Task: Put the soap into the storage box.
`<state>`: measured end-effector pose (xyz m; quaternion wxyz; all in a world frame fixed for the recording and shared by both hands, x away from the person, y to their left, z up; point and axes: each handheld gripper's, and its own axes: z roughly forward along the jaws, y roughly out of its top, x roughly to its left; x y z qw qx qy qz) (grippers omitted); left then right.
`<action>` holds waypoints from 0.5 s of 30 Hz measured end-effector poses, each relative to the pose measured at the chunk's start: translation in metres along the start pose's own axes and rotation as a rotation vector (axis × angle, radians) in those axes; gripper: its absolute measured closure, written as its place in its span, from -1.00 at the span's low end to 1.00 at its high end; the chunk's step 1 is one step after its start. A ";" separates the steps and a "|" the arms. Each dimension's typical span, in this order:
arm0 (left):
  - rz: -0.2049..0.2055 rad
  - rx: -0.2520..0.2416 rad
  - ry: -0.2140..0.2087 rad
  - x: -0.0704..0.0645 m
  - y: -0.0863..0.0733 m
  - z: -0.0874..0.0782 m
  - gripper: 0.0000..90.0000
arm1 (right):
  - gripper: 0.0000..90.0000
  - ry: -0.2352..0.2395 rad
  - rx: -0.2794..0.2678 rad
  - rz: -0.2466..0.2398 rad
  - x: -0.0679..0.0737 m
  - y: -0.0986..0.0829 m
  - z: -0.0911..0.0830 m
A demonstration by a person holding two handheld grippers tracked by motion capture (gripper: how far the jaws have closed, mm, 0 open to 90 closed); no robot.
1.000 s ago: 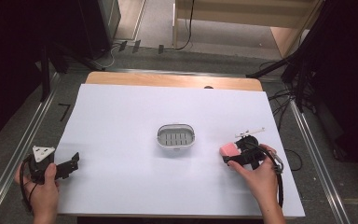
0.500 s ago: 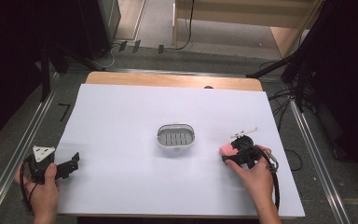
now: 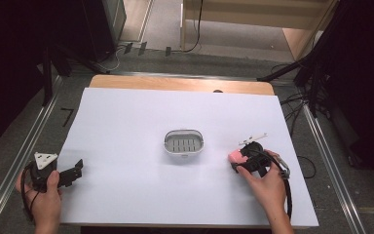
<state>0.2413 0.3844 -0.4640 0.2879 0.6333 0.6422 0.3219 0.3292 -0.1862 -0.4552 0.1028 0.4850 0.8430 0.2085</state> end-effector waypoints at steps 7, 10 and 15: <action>0.000 -0.001 0.000 0.000 0.000 0.000 -0.83 | -0.14 0.014 -0.020 -0.055 0.000 0.006 -0.005; 0.001 -0.001 0.000 0.000 0.000 0.000 -0.83 | -0.14 0.038 -0.035 -0.074 0.000 0.010 -0.006; 0.002 0.000 0.000 0.000 0.000 0.000 -0.83 | -0.14 0.058 -0.043 -0.119 0.000 0.016 -0.009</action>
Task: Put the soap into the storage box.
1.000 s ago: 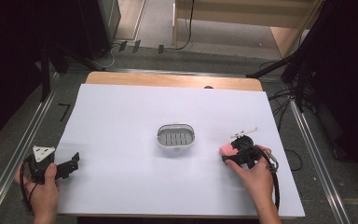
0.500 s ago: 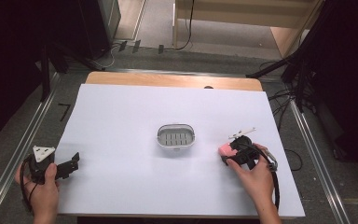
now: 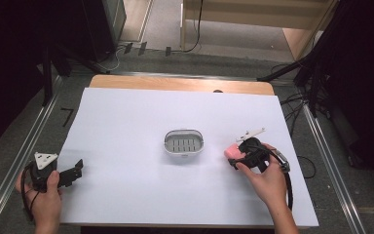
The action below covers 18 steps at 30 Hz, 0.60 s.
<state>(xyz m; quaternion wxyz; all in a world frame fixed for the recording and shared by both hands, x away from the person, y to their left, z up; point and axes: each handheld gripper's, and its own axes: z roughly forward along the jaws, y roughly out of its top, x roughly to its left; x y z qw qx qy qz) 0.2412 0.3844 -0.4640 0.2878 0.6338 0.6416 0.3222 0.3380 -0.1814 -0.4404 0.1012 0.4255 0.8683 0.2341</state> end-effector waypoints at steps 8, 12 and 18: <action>0.001 -0.001 0.001 0.000 0.000 0.000 -0.83 | -0.13 0.066 -0.039 -0.075 -0.003 0.008 0.000; 0.000 0.000 -0.002 0.000 0.000 0.000 -0.83 | -0.13 0.083 -0.035 -0.128 -0.002 0.015 0.000; 0.001 -0.001 -0.002 0.000 0.000 0.000 -0.83 | -0.13 0.111 -0.050 -0.191 -0.004 0.024 -0.003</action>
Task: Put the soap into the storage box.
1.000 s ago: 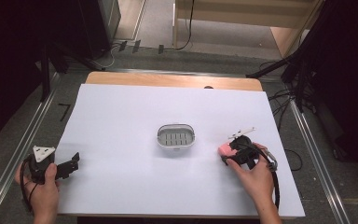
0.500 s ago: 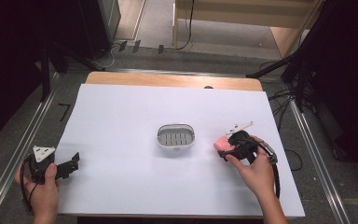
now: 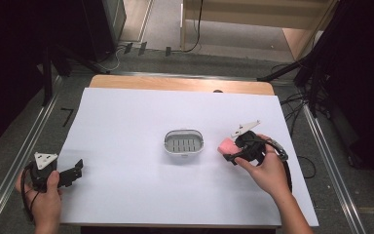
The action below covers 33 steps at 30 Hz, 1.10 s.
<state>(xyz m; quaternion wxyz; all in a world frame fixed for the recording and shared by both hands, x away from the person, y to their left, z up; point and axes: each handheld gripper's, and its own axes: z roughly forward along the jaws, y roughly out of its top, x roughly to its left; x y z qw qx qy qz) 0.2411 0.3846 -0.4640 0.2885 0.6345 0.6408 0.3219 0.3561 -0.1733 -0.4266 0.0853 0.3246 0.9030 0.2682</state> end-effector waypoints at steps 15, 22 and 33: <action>0.002 -0.002 0.003 -0.001 0.000 0.000 -0.83 | -0.14 0.075 0.032 -0.169 -0.002 0.016 -0.012; 0.002 -0.001 0.002 -0.001 0.000 0.000 -0.83 | -0.13 0.105 -0.006 -0.252 0.003 0.030 -0.010; 0.003 0.000 0.000 -0.001 0.000 0.001 -0.83 | -0.14 0.143 0.004 -0.327 0.011 0.046 -0.005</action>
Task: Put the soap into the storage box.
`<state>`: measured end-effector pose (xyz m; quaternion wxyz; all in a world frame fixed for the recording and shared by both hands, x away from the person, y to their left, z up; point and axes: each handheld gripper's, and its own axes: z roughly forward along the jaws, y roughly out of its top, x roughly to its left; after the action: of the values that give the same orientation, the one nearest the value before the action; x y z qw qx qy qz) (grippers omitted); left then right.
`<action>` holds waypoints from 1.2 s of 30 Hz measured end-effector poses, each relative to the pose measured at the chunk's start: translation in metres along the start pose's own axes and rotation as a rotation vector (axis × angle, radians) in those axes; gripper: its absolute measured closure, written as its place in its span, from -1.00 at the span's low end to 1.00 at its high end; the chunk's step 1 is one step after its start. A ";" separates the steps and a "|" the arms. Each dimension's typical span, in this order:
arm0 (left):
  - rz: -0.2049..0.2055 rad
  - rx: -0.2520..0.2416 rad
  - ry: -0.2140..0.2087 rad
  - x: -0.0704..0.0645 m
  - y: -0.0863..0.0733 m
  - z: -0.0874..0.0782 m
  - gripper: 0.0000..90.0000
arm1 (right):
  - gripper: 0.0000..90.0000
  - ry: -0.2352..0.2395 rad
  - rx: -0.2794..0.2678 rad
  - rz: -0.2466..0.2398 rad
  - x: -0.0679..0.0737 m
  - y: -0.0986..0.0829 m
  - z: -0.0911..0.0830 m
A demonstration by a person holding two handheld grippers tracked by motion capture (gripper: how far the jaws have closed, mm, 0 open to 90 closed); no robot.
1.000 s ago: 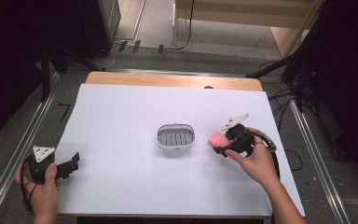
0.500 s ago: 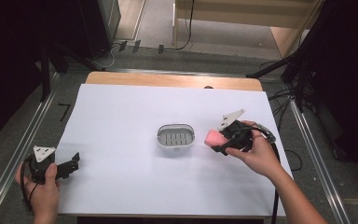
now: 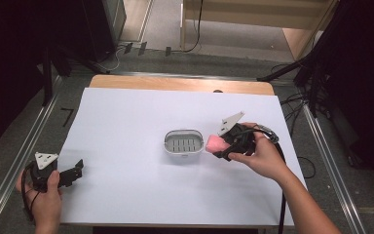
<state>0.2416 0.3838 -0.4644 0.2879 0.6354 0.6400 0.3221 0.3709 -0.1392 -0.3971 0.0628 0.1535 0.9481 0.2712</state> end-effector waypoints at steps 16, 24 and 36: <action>0.001 -0.006 -0.006 0.000 0.000 -0.001 -0.83 | -0.14 0.038 -0.011 -0.123 0.003 0.044 0.015; -0.006 0.001 -0.009 0.001 0.000 0.000 -0.83 | -0.14 0.068 -0.014 -0.169 0.007 0.063 0.031; -0.009 -0.001 -0.016 0.002 0.000 0.000 -0.83 | -0.14 0.075 -0.012 -0.222 0.004 0.082 0.044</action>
<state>0.2413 0.3857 -0.4640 0.2945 0.6349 0.6405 0.3161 0.3972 -0.0500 -0.3912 0.0580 0.0370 0.9594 0.2736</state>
